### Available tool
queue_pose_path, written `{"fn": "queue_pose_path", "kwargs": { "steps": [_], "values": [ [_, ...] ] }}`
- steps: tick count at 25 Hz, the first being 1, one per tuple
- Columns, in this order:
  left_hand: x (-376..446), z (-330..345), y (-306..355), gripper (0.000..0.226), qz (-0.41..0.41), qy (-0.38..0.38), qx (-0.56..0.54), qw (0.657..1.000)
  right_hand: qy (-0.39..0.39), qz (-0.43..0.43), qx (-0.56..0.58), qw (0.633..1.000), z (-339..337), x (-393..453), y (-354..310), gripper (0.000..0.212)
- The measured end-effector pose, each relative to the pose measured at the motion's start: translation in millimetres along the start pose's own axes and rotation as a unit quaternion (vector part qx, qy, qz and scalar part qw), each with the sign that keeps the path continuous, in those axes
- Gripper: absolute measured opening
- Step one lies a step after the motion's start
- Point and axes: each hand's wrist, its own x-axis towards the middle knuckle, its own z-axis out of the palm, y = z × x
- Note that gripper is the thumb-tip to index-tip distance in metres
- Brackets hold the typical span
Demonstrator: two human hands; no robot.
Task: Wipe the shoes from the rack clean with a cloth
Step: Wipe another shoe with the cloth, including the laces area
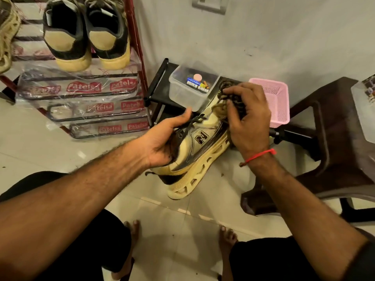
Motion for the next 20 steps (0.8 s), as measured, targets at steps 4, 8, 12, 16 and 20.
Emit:
{"fn": "queue_pose_path", "kwargs": {
  "steps": [4, 8, 12, 16, 20],
  "values": [
    [0, 6, -3, 0.036, 0.082, 0.001, 0.113, 0.990, -0.006, 0.028, 0.012, 1.000, 0, -7, 5, 0.025],
    [11, 6, 4, 0.034, 0.157, 0.068, 0.050, 0.984, -0.028, 0.029, -0.047, 0.998, -5, 6, 6, 0.042],
    [17, -3, 21, 0.044, 0.195, 0.133, -0.086, 0.968, -0.156, -0.037, -0.001, 0.987, 11, -32, -30, 0.040],
    [3, -12, 27, 0.033, 0.108, 0.086, -0.073, 0.988, -0.152, -0.165, -0.002, 0.974, 24, -58, -58, 0.032],
    [1, -1, 8, 0.033, 0.073, 0.056, -0.052, 0.994, -0.053, -0.088, -0.053, 0.993, 12, -2, -23, 0.026]
  ]
}}
